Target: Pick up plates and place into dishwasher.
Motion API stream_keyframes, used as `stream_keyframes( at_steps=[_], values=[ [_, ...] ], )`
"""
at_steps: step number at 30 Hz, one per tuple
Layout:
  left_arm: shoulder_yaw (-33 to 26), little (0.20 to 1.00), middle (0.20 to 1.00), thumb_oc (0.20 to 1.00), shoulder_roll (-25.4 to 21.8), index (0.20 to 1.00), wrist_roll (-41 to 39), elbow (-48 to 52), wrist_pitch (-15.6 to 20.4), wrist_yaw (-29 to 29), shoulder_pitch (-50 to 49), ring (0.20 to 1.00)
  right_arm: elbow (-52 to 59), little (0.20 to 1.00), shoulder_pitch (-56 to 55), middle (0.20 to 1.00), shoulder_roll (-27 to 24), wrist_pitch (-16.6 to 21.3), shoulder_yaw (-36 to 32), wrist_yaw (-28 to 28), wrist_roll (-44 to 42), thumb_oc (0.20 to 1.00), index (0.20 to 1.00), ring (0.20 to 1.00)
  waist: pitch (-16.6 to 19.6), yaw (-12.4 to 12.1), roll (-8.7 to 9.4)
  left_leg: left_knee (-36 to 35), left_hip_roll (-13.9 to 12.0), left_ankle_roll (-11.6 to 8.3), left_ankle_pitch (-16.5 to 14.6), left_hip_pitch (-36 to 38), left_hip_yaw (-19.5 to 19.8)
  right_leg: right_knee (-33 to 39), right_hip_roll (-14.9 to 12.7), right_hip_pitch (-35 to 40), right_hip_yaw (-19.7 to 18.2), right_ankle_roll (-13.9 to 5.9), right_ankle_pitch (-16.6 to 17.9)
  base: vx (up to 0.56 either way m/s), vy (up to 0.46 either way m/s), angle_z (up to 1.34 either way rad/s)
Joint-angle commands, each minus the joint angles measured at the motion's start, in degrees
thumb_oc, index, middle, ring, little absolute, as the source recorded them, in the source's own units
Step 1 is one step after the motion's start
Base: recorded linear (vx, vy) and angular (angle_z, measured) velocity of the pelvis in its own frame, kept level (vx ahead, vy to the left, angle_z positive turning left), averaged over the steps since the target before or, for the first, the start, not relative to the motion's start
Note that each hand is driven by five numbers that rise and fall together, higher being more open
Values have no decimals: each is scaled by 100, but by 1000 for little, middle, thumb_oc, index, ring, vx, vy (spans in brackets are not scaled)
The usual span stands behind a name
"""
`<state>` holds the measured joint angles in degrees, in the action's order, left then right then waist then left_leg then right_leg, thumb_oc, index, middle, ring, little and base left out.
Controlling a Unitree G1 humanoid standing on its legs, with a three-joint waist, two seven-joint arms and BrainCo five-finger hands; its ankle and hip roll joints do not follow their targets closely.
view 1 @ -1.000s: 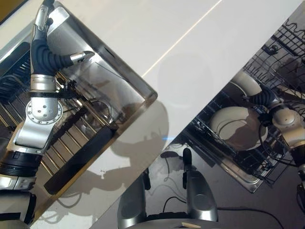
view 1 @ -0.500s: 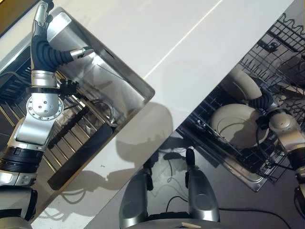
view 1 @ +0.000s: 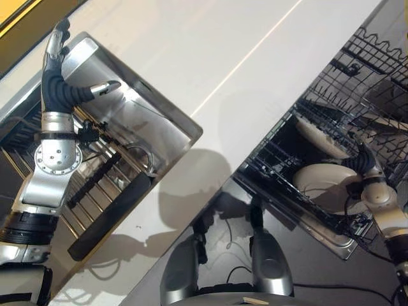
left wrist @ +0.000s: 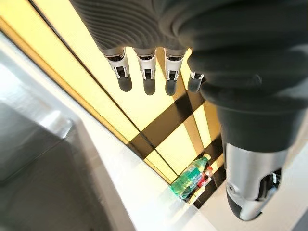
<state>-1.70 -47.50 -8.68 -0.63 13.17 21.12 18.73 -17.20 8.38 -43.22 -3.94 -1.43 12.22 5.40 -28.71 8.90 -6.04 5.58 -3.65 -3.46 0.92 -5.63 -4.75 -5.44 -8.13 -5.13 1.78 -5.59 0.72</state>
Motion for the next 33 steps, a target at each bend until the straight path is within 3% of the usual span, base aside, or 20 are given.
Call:
stream_keyframes(
  at_steps=[1,11,16,20,23,26,29,33],
  values=[
    [-387,1000,1000,1000,221,1000,5,229,317,-57,-260,1000,329,1000,-299,1000,-77,46,-183,270,312,1000,1000,1000,792,126,125,700,-370,-204,-653,-63,-71,-148,-292,-268,-461,-191,-117,41,94,-8],
    [-634,1000,1000,1000,638,1000,70,381,356,-210,-958,1000,666,1000,-775,1000,121,54,-569,198,585,1000,1000,1000,1186,200,122,519,-268,-154,-790,435,-220,73,-360,74,-574,-328,-70,70,69,-10],
    [-679,1000,1000,1000,673,1000,18,340,333,-277,-1068,1000,669,1000,-866,1000,165,132,-698,501,567,1000,1000,1000,1383,154,117,234,-222,-149,-750,644,-203,157,-362,196,-541,-382,-84,57,27,-9],
    [-726,1000,1000,1000,709,1000,1,370,347,-230,-1171,1000,771,1000,-883,1000,313,238,-823,1403,478,1000,1000,1000,1518,86,107,86,-189,-145,-734,747,-154,241,-344,274,-488,-388,-84,40,7,0],
    [-787,1000,1000,1000,768,1000,-47,347,425,-265,-1305,1000,810,1000,-797,1000,530,642,-929,2515,431,1000,1000,1000,1646,-5,94,83,-211,-143,-765,807,-137,305,-343,356,-426,-381,-87,73,-16,5],
    [-828,1000,1000,1000,844,1000,-84,317,474,-337,-1415,1000,930,1000,-739,1000,735,852,-1027,3141,409,1000,1000,1000,1757,-56,39,66,-229,-148,-792,867,-119,315,-334,417,-390,-371,-126,82,17,10],
    [-868,1000,1000,1000,921,1000,-98,278,508,-407,-1500,1000,935,1000,-727,1000,930,961,-1099,3521,335,1000,1000,1000,1879,-102,-5,4,-240,-159,-797,947,-115,362,-329,505,-339,-365,-155,90,29,14],
    [-951,1000,1000,1000,933,1000,-209,304,472,-573,-1602,1000,868,1000,-762,1000,1078,904,-1154,3542,189,1000,1000,1000,1999,-148,-17,-5,-270,-186,-809,1005,-108,398,-337,579,-280,-358,-177,68,8,6]
  ],
)
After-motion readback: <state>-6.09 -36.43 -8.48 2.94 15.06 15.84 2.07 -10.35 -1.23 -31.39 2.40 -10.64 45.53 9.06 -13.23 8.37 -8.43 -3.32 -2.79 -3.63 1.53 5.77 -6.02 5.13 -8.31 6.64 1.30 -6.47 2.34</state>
